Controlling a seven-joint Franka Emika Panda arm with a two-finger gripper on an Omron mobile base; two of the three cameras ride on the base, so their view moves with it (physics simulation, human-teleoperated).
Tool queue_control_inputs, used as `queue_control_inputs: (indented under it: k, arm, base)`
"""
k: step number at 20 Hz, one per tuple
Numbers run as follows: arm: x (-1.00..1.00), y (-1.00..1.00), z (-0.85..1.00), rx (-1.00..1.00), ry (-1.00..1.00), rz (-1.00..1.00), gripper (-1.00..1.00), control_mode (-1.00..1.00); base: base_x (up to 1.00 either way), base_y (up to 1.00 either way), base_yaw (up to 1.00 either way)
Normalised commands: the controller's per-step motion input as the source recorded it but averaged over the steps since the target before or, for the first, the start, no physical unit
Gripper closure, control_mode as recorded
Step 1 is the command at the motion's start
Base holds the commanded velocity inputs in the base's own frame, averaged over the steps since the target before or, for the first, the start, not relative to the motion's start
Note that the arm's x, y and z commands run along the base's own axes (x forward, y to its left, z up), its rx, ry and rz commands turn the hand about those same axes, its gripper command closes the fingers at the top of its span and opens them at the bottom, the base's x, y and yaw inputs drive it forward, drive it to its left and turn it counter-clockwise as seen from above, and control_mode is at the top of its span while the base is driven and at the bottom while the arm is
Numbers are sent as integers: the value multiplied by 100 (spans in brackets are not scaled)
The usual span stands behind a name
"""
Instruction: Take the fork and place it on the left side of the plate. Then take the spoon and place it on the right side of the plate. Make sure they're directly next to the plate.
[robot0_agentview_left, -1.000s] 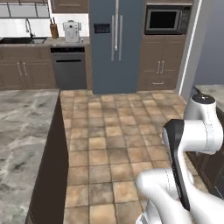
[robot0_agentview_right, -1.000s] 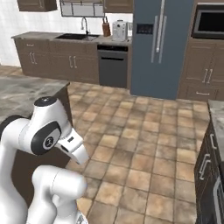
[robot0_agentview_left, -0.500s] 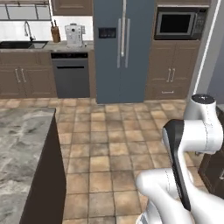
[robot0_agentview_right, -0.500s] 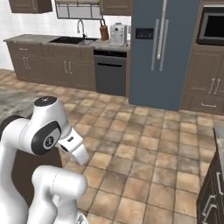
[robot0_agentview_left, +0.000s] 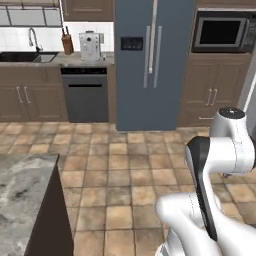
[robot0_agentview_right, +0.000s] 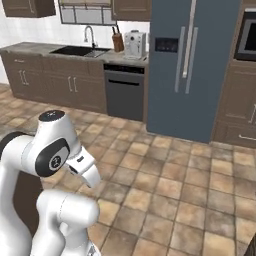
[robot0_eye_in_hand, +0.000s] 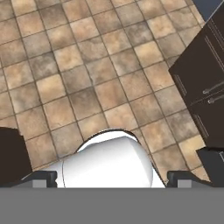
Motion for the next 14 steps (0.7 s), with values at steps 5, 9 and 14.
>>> queue_control_inputs:
  k: [5,9,14]
  arm:
    - [0,0,0,0,0,0,-100,100]
    - [0,0,0,0,0,0,-100,100]
    - [0,0,0,0,0,0,-100,100]
  base:
    - [100,0,6]
    - [100,0,3]
    - [100,8,0]
